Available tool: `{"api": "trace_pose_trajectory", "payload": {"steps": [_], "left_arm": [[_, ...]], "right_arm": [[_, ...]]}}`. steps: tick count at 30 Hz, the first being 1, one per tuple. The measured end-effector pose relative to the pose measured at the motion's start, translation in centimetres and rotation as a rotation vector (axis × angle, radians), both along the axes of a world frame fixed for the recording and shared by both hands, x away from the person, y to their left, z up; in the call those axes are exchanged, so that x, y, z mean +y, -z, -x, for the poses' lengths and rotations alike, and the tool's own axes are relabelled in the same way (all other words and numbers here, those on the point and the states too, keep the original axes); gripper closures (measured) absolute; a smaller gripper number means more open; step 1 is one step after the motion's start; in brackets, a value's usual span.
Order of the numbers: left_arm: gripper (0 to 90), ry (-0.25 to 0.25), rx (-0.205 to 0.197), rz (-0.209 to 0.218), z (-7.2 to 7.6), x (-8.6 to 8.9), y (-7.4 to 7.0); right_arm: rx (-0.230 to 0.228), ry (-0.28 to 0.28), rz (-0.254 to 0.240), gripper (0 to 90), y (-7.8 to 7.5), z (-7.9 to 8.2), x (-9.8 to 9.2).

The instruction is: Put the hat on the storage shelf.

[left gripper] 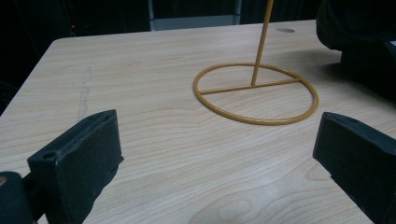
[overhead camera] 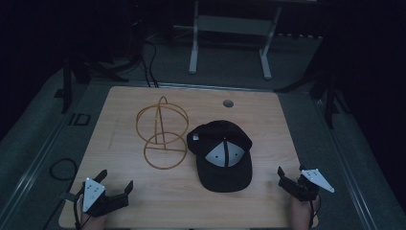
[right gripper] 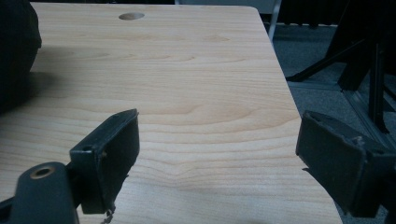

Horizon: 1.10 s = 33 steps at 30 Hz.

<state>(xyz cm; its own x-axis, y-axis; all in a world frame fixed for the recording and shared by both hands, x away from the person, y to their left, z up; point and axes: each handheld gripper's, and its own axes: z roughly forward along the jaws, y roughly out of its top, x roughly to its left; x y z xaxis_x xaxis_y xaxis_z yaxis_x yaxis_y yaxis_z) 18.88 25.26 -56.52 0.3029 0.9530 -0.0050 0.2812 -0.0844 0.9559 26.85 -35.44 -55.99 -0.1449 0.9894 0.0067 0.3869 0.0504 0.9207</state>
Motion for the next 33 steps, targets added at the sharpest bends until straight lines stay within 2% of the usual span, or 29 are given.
{"api": "trace_pose_trajectory", "payload": {"steps": [8, 10, 13, 19, 22, 24, 28, 30, 31, 33], "left_arm": [[1.4, 0.02, -0.018, -0.009, 0.1, -0.2, -0.1], [1.4, 0.024, -0.039, 0.016, 0.2, -0.3, -0.3], [1.4, 0.032, -0.034, 0.014, 0.2, -0.3, -0.3], [1.4, 0.055, -0.042, 0.036, 0.3, -0.5, -0.3], [1.4, 0.07, -0.042, 0.046, 0.3, -0.5, -0.3], [1.4, 0.075, -0.044, 0.056, 0.3, -0.6, -0.3], [1.5, 0.052, -0.07, 0.023, 0.5, -0.6, -0.5], [1.4, 0.057, -0.047, 0.01, 0.5, -0.7, -0.5], [1.4, 0.078, -0.038, 0.027, 0.5, -0.7, -0.5], [1.4, 0.093, -0.003, 0.037, 0.5, -0.9, -0.6]], "right_arm": [[0.003, -0.005, -0.001, 13.2, 0.0, 0.0, 0.1], [-0.001, -0.046, 0.014, 13.2, 0.0, 0.0, 0.4], [0.02, -0.086, 0.018, 13.2, -0.3, -0.2, 0.8], [0.027, -0.132, -0.029, 13.9, -2.1, -0.2, 1.2], [0.015, -0.161, -0.014, 13.9, -3.2, -0.3, 1.5], [0.025, -0.178, -0.009, 13.9, -4.0, -0.5, 1.9], [0.02, -0.216, -0.035, 14.7, -5.5, -0.9, 2.6], [0.013, -0.23, -0.054, 14.7, -6.0, -1.1, 2.9], [0.01, -0.241, -0.064, 14.5, -6.4, -1.2, 3.1], [0.0, -0.243, -0.041, 13.3, -7.1, -1.5, 3.7]]}}
